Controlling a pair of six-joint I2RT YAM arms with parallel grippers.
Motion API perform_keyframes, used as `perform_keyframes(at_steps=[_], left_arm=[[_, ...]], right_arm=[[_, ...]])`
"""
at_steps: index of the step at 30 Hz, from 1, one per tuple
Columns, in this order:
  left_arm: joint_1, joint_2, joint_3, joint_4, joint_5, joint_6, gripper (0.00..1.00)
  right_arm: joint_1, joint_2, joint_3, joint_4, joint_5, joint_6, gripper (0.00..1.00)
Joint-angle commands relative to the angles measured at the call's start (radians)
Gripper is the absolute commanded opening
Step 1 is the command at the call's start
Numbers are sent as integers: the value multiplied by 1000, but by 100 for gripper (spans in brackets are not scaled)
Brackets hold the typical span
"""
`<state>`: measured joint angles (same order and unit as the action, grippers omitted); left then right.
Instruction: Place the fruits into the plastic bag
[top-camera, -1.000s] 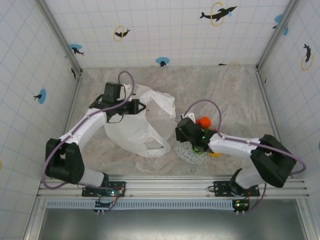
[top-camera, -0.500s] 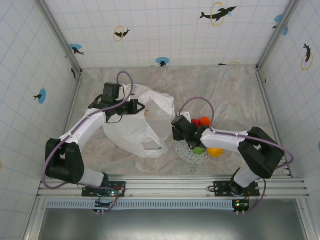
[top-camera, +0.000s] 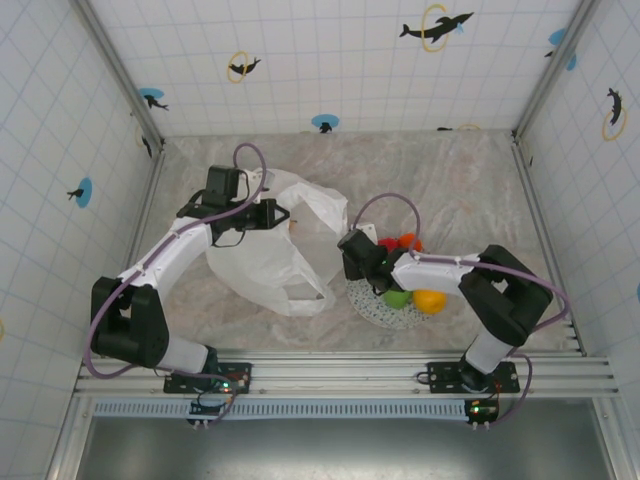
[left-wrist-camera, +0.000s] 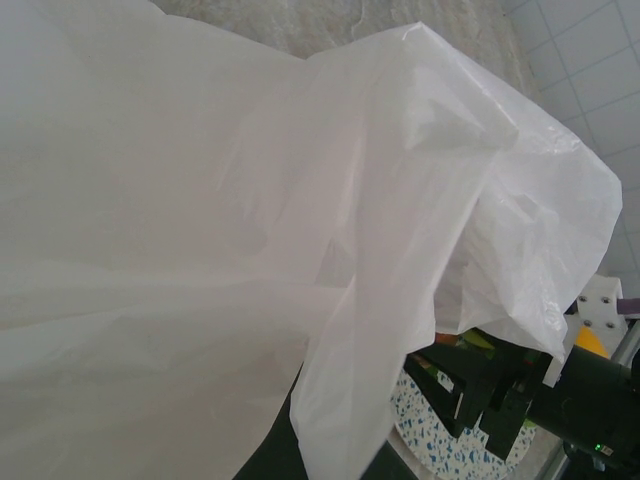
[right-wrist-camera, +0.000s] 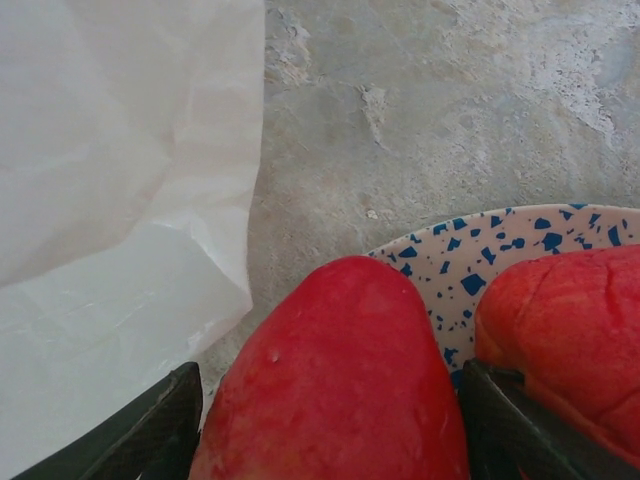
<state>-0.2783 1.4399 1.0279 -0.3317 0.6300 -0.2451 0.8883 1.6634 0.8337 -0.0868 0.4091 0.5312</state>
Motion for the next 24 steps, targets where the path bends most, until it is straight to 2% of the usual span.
perform_keyframes(at_steps=[1,6,19,24], left_arm=[[11,-12,-9,1,25,-16,0],[14,-12,-9,6,33,-16,0],[17,-24,-10,13,55,-68,0],[16,-30,-13,19,75,-69,0]], right_arm=[[-9,10,24,7,1,6,67],[-11,-33,-4,28,-16,0,60],[80,-450,-305,306,-93,-68,50],[125,-449,-347,462,-186,-195,51]])
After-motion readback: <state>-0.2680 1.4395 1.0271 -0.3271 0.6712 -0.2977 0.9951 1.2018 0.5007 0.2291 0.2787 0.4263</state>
